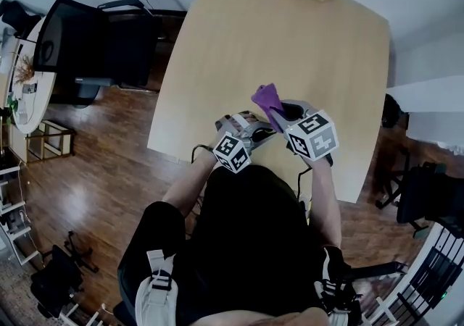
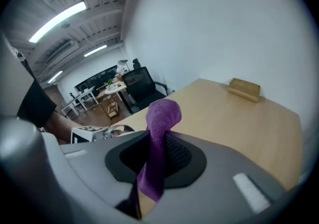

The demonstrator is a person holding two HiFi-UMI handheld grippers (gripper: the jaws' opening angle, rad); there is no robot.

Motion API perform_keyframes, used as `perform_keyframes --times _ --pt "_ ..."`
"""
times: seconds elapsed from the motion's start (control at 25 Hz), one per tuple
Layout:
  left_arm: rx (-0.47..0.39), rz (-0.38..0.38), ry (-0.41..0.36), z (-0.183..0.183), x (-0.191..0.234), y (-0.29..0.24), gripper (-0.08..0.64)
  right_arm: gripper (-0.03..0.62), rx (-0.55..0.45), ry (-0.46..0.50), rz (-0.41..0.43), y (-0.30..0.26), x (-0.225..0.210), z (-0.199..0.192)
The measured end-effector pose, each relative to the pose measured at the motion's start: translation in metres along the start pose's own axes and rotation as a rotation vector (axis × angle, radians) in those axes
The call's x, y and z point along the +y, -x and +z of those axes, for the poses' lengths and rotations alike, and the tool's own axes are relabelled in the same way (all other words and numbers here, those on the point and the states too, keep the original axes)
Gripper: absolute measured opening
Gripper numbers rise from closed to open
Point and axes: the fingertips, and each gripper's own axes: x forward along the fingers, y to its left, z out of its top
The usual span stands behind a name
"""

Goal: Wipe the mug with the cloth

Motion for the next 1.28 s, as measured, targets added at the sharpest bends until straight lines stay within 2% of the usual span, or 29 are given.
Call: perform_keyframes --times 0.08,0.16,0.28,0.36,0.44,0.56,0.64,0.72,0.84,0.92,1.0,1.08,1.16,1.28 --pt "-0.003 0.017 0.008 0.004 0.003 0.001 0.042 0.064 0.020 -0.029 0.016 -0.006 -0.005 -0.012" --pt "-0.022 0.039 0.050 0.004 0.005 0.006 0.040 0.064 0.017 -0.097 -0.005 -0.004 -0.025 -0.024" --pt "-0.063 0.072 0.142 0.005 0.010 0.014 0.044 0.064 0.063 -0.175 -0.107 0.002 -0.073 -0.060" --pt "-0.114 0.075 0.248 0.008 0.014 0.017 0.038 0.064 0.058 -0.198 -0.214 0.017 -0.098 -0.074" --pt "-0.162 0.062 0.371 0.009 0.020 0.020 0.038 0.064 -0.029 -0.182 -0.264 0.036 -0.094 -0.055" --pt "-0.222 0.046 0.518 0.009 0.029 0.020 0.038 0.064 -0.151 -0.070 -0.205 0.042 -0.044 -0.006" --pt "-0.258 0.043 0.574 0.015 0.035 0.019 0.038 0.064 -0.126 0.042 -0.154 0.028 -0.004 0.006" --pt "-0.265 0.048 0.570 0.022 0.038 0.019 0.038 0.065 -0.067 0.115 -0.145 0.013 0.013 0.002" --pt "-0.267 0.060 0.559 0.024 0.038 0.021 0.048 0.064 -0.013 0.084 -0.199 0.011 -0.015 -0.021" --pt "-0.295 0.073 0.620 0.021 0.040 0.028 0.048 0.064 0.046 0.031 -0.266 0.017 -0.049 -0.041" --pt "-0.346 0.053 0.749 0.021 0.043 0.034 0.043 0.065 0.092 -0.027 -0.335 0.028 -0.083 -0.065" --pt "-0.397 -0.005 0.907 0.024 0.046 0.039 0.043 0.065 0.065 -0.054 -0.387 0.044 -0.097 -0.070" --pt "-0.421 -0.046 0.997 0.023 0.048 0.041 0.043 0.066 -0.021 -0.029 -0.379 0.053 -0.083 -0.046" --pt "-0.444 -0.079 1.051 0.024 0.050 0.038 0.043 0.066 -0.124 0.072 -0.242 0.042 -0.025 0.000"
